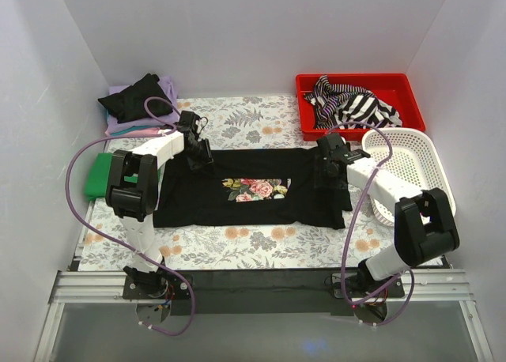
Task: Fold and stack the t-shirts
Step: Fold the tshirt
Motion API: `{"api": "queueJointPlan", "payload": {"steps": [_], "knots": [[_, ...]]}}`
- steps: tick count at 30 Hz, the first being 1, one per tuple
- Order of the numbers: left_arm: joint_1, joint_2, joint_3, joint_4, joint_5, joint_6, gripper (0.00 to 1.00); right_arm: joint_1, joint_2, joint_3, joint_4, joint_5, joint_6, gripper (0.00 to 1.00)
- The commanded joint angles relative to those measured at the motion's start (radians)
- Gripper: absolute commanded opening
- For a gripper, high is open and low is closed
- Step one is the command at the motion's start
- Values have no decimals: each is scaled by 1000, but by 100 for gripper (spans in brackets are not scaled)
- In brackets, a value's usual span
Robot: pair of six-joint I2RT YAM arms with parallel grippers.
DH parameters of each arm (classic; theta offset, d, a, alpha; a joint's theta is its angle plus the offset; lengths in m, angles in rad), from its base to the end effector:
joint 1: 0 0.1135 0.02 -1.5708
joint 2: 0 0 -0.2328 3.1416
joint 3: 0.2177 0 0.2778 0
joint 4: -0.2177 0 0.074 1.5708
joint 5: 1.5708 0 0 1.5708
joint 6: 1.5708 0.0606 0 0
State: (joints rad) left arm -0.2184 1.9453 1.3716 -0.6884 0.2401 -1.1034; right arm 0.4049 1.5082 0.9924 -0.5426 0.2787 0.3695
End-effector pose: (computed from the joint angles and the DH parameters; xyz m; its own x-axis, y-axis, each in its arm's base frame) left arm 0.3931 -0.1020 0.1068 -0.6699 -0.7395 0.0654 -0.7037 0.6045 -0.3733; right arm 0.3152 0.1170 0.1490 -0.8390 0.0182 -0.5438 0.0518 0.9976 -0.0465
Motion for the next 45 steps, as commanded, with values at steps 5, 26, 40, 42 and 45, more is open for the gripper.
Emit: {"api": "queueJointPlan", "payload": {"steps": [5, 26, 40, 42, 45], "knots": [[-12, 4, 20, -33, 45, 43, 25, -5, -155, -116, -28, -180, 46, 57], [-39, -88, -74, 6, -7, 42, 25, 216, -450, -278, -278, 220, 394, 69], [-39, -100, -86, 12, -18, 56, 25, 384, -441, -442, -255, 402, 680, 67], [-39, -103, -86, 13, -22, 54, 25, 384, -419, -428, -257, 418, 678, 67], [-39, -105, -85, 15, -47, 53, 25, 384, -381, -410, -258, 439, 674, 68]]}}
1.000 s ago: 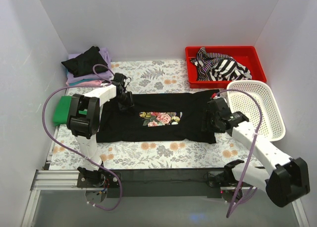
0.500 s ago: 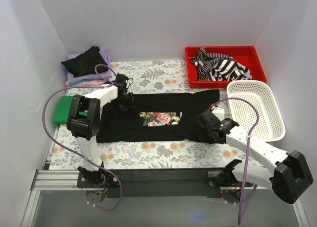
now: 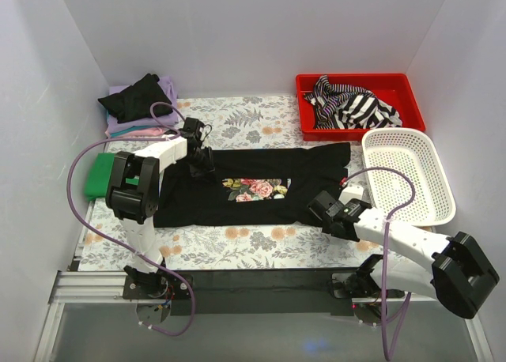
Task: Fold and stack the t-shirts
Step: Fold the tshirt
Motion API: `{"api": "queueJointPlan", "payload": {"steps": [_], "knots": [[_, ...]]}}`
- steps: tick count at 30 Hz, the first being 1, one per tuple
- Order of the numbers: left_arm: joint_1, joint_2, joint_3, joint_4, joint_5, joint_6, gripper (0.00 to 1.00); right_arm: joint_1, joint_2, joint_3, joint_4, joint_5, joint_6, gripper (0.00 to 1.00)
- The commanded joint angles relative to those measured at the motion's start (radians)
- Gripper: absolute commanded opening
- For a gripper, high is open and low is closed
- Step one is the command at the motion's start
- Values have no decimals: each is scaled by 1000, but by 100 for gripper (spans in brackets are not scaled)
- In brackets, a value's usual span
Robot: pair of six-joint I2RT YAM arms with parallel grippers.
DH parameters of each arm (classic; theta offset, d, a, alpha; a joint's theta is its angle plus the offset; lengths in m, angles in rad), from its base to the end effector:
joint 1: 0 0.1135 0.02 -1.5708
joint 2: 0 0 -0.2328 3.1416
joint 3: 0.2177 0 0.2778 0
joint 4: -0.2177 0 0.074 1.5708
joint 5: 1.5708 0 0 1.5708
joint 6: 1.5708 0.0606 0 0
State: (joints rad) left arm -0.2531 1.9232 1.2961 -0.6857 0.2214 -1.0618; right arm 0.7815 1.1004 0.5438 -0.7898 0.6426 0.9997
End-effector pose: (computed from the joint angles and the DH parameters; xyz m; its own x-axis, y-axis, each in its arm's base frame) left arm 0.3734 -0.1103 0.0927 -0.7169 -0.6945 0.0611 -0.6719 0.6649 -0.3263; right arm 0.1702 0.1177 0.1092 -0.7688 0.1859 -0.6118 0.3286 0.9357 -0.1286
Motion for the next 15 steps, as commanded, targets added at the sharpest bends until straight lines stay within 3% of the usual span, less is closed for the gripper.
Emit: {"api": "queueJointPlan", "payload": {"steps": [1, 5, 8, 10, 11, 15], "knots": [[-5, -82, -8, 12, -31, 11, 25, 7, 33, 50, -8, 90, 42, 68], [-5, -102, -23, 25, -10, 6, 24, 5, 55, 70, -5, 127, 27, 66], [-8, -124, -38, 29, 21, 6, 25, 7, 67, 76, -3, 131, 17, 58], [-8, -124, -57, 34, 4, 2, 25, 5, 70, 76, -5, 135, 17, 44], [-8, -118, -58, 26, -25, 0, 25, 4, 72, 74, -3, 135, 22, 23], [-8, -79, -64, 12, -42, 0, 24, -19, 82, 84, -26, 140, 22, 1]]}}
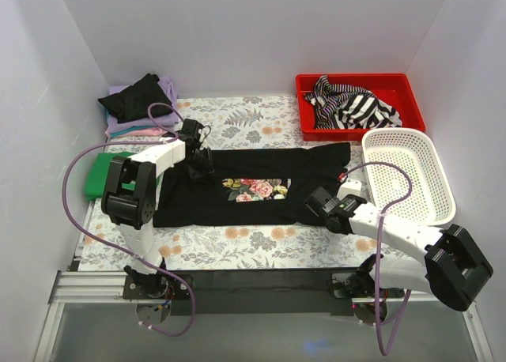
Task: Fold and stack the t-shirts
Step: Fold the tshirt
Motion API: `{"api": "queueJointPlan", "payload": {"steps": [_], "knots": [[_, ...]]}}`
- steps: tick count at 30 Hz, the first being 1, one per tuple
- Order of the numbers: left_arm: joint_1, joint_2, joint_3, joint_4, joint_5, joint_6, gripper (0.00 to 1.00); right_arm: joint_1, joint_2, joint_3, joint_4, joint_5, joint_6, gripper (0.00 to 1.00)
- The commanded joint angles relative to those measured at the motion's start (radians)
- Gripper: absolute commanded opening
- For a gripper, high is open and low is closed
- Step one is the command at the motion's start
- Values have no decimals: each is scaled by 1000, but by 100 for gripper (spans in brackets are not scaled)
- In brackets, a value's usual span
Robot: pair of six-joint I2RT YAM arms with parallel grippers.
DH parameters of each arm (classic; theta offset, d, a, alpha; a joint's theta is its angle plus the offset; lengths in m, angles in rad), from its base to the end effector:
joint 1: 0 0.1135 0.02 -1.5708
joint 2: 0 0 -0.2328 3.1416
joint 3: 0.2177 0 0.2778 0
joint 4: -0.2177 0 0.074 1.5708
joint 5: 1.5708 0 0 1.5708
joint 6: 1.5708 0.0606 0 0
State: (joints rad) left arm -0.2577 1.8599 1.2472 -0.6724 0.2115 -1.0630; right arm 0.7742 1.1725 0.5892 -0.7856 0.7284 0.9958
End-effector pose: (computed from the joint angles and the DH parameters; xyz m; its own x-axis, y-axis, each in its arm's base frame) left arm 0.3645 -0.1092 0.1019 -0.7189 -0.6940 0.0390 -0.6617 0.6661 -0.3442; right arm 0.1805 0.1201 0.1120 -0.7387 0.1536 -0.6563 0.3560 0.9157 -0.1864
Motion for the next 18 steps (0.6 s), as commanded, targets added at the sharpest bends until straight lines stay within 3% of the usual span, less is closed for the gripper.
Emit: {"api": "queueJointPlan", "payload": {"steps": [1, 10, 18], "knots": [[-3, -13, -15, -4, -41, 3, 24, -21, 15, 53, -61, 55, 30, 1], [-3, 9, -25, -16, -110, 24, 24, -99, -4, 162, -240, 128, 14, 1], [-3, 58, -64, -47, -199, 9, 24, -208, -3, 207, -277, 28, -60, 1]]}}
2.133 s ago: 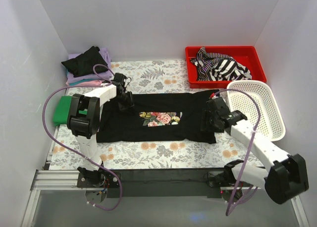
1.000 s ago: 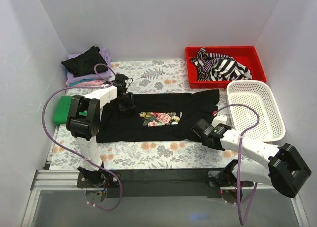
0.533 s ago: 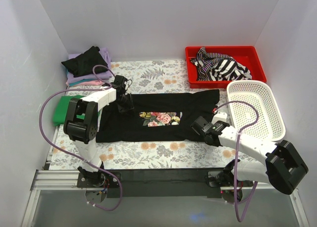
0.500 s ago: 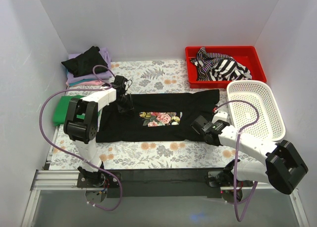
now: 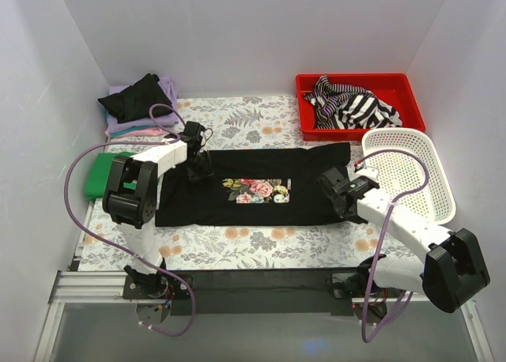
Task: Fold and stack the t-shirts
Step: Fold the tshirt
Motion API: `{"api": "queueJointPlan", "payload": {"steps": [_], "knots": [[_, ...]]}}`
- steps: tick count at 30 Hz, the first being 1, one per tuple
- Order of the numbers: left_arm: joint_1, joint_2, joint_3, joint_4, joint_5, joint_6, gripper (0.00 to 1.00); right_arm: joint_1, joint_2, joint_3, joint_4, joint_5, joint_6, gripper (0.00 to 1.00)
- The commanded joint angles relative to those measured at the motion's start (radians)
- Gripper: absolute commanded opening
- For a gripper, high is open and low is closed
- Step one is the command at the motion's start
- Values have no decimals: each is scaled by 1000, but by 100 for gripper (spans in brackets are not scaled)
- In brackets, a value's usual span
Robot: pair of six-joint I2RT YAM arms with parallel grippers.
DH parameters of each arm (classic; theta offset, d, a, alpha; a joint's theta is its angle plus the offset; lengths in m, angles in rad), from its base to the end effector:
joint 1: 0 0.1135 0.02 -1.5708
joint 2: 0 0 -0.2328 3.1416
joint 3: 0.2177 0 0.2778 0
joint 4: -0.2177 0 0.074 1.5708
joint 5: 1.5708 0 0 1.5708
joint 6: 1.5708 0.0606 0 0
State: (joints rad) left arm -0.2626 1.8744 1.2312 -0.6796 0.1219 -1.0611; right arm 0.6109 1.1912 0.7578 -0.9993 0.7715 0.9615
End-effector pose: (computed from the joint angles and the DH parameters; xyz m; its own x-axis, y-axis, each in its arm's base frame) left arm 0.3608 -0.1046 0.0909 -0.7069 -0.7072 -0.0169 -0.6774 0.6836 -0.2718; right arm 0.2055 0.0923 0.1539 -0.7370 0.2016 -0.6451 0.4750 0.8335 -0.2823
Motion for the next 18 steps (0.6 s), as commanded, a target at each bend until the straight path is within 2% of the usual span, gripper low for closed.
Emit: {"api": "queueJointPlan", "payload": {"steps": [1, 4, 5, 7, 8, 11, 18], "knots": [[2, 57, -47, -50, -140, 4, 24, -62, -37, 37, -56, -15, -42, 1], [2, 52, -36, -48, -137, 7, 24, -106, -51, 31, -35, -41, -78, 5], [2, 45, -35, -44, -137, 9, 24, -111, -51, 28, -33, -46, -76, 12], [2, 45, -35, -46, -143, 9, 24, -112, -48, 29, -33, -46, -81, 41], [2, 42, -38, -46, -146, 9, 24, -112, -50, 34, -38, -44, -81, 60], [2, 34, -39, -46, -163, 7, 24, -114, -67, 34, -36, -28, -75, 66], [2, -14, -29, -15, -123, 10, 24, -114, -56, 67, 70, -112, -196, 66]]}}
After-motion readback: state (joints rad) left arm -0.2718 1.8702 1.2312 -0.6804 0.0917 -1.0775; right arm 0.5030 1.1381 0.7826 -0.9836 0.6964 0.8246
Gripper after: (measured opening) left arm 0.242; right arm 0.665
